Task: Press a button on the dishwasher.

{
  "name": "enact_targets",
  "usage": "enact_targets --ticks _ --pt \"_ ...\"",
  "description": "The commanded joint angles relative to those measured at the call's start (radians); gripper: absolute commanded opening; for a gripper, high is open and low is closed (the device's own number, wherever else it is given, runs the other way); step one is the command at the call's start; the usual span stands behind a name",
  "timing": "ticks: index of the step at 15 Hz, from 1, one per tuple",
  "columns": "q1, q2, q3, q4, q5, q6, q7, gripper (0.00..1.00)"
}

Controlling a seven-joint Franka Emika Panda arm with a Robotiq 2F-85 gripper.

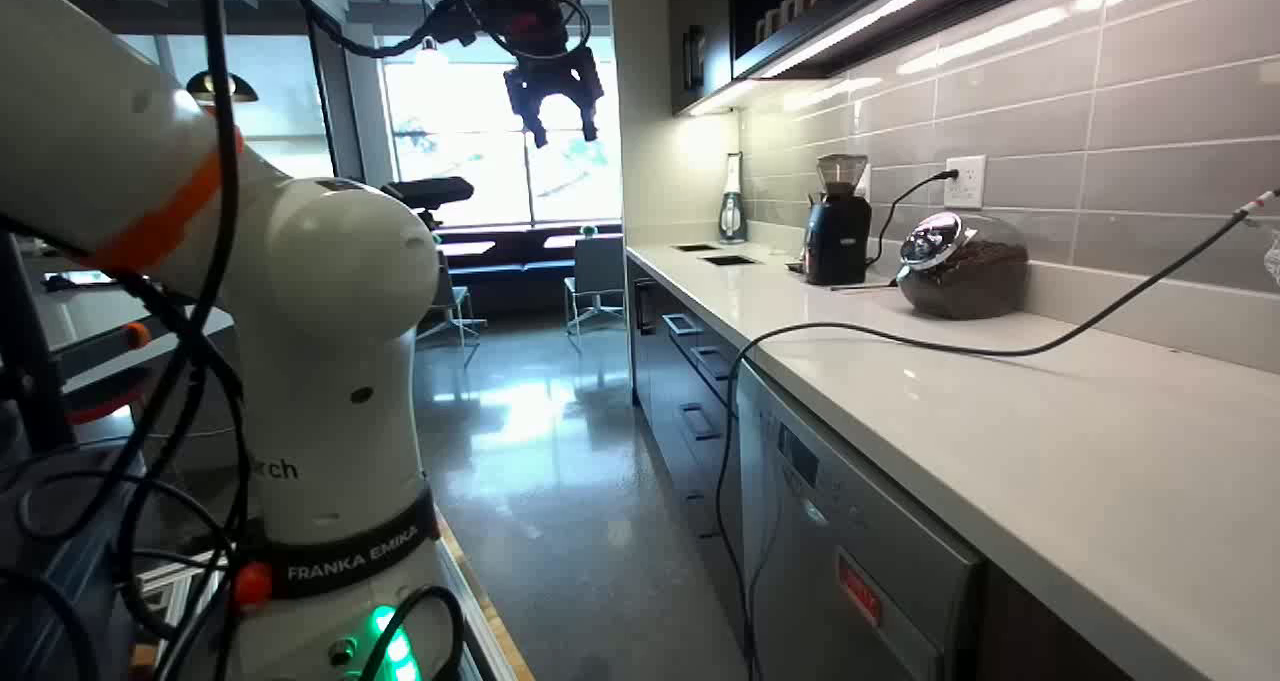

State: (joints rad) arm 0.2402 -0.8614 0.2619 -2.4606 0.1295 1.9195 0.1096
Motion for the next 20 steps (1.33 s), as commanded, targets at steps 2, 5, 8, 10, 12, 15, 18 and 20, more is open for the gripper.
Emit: enact_targets --ticks 2,5,8,10,12,15,18,20 --pt "-0.001 0.002 0.0 0.004 0.0 -0.003 0.0 1.0" --pt "-0.001 0.002 0.0 0.004 0.0 -0.003 0.0 1.0" --pt "-0.001 0.002 0.0 0.004 0.0 -0.003 0.0 1.0" --pt "-0.001 0.002 0.0 0.004 0.0 -0.003 0.0 1.0" --pt "-0.001 0.002 0.0 0.004 0.0 -0.003 0.0 1.0" --pt "-0.001 0.002 0.0 0.004 0.0 -0.003 0.0 1.0" --pt "0.006 0.057 0.007 -0.003 0.029 0.026 0.007 1.0" --pt "0.003 0.107 0.034 -0.012 0.041 0.054 0.031 1.0"
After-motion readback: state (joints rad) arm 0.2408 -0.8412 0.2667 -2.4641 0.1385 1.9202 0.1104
